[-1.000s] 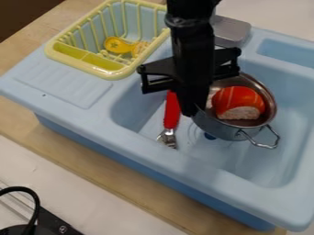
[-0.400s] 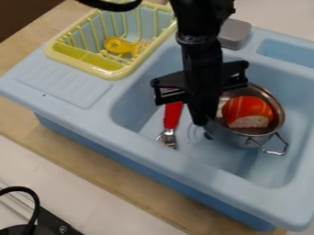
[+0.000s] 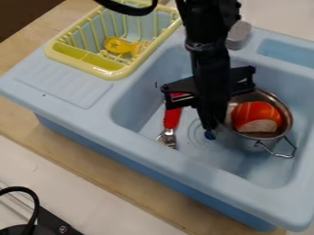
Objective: Move the silver pot inside the sink
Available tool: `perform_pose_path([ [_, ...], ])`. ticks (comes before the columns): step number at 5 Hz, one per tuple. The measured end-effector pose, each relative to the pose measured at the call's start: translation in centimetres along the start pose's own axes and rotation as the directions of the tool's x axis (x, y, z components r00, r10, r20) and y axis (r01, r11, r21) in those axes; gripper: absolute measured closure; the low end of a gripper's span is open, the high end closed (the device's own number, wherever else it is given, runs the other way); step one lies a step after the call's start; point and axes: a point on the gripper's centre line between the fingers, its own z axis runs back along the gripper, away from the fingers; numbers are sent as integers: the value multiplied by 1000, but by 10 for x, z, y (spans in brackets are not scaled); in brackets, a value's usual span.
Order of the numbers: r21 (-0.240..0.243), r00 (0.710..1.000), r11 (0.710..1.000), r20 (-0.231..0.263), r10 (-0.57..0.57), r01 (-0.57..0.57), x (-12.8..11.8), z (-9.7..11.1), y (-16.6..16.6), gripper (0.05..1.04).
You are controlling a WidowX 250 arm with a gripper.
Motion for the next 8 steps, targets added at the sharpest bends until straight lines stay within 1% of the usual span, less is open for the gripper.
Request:
perform_pose_path([
  [1,3,1000,1000,10,-19,19,1,-2,2,1002],
  [2,-5,999,999,19,-33,33,3,0,3,853],
  [3,-34,999,999,21,-32,33,4,1,0,610],
  [4,-20,999,999,-24,-25,25,6,14,2,317],
  [5,4,997,1000,-77,7,-7,9,37,-1,97],
  [6,-17,994,998,-84,64,-65,18,56,-12,87],
  [7,-65,986,989,-113,123,-131,17,76,-20,87],
  [8,-81,981,982,-102,164,-173,10,77,-31,87],
])
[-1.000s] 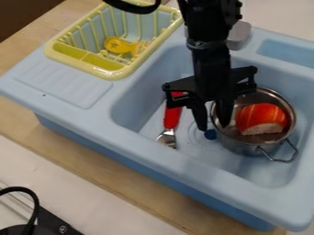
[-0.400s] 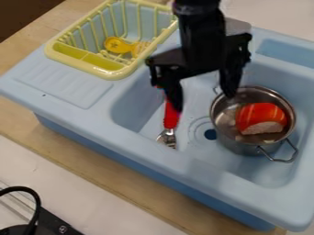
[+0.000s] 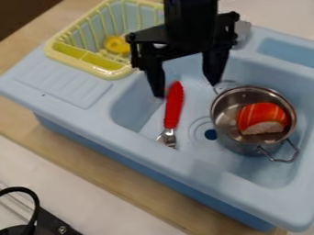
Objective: Move the silver pot inside the sink
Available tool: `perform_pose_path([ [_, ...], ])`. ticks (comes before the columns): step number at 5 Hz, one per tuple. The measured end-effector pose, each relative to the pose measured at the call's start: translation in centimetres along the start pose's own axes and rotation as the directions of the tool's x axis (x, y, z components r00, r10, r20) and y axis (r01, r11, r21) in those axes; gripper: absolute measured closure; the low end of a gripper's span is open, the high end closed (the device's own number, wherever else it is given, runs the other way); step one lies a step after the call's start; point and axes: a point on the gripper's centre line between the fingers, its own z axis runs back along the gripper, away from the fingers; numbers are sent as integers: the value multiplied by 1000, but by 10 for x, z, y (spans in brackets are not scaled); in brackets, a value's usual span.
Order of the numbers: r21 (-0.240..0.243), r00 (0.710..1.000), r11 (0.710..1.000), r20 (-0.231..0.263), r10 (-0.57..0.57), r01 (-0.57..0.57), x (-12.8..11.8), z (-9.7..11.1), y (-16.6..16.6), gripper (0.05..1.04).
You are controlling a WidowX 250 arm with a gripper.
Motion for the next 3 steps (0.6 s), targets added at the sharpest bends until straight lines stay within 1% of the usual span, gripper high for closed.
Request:
perform_pose_path([
  [1,-10,999,999,1,35,-35,-21,-1,-16,87],
  [2,-47,1000,999,11,20,-20,-41,-2,-30,87],
  [3,-71,1000,997,7,29,-28,-53,1,-47,87],
])
